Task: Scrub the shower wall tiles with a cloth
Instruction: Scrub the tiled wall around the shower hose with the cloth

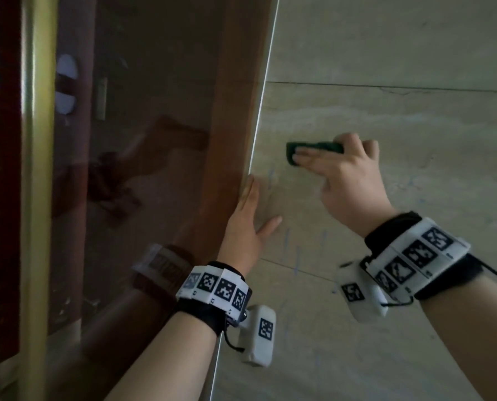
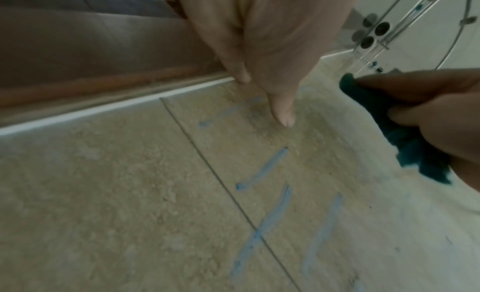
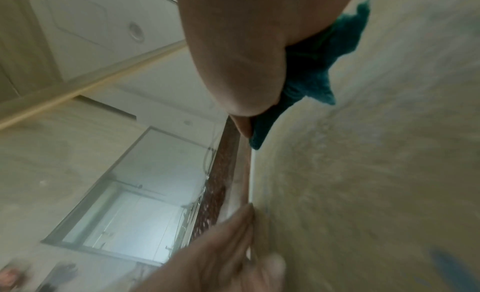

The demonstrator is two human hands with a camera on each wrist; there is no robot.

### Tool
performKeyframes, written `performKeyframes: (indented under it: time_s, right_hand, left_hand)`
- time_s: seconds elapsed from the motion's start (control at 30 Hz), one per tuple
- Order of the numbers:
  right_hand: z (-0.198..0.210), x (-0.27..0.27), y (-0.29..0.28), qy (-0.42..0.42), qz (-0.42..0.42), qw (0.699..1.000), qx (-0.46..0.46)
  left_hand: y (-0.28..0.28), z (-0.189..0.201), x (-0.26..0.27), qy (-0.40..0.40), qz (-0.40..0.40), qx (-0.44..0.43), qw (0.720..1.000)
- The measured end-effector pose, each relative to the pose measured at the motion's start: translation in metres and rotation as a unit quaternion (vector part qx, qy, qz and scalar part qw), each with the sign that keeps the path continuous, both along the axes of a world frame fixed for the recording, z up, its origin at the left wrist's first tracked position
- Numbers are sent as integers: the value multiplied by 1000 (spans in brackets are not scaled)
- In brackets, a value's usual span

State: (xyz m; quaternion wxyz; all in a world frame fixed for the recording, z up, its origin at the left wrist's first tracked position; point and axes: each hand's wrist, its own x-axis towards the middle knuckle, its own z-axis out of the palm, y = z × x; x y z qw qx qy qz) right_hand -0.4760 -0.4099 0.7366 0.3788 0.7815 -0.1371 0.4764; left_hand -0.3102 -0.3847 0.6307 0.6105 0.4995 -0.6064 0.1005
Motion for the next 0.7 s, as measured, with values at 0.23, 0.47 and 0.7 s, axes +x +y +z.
performKeyframes:
  time_s: [0.23, 0.47, 0.7]
  right_hand:
    - [23, 48, -6, 57, -116, 992, -13]
    - [-27, 27, -11, 215, -107, 963, -122]
    - [1, 37, -14, 89, -101, 986, -99]
  left_hand:
    - [-2, -2, 0, 0, 1, 4, 1000]
    - [0, -3, -4, 37, -5, 4, 999]
    - [0, -3, -3, 39, -12, 21, 999]
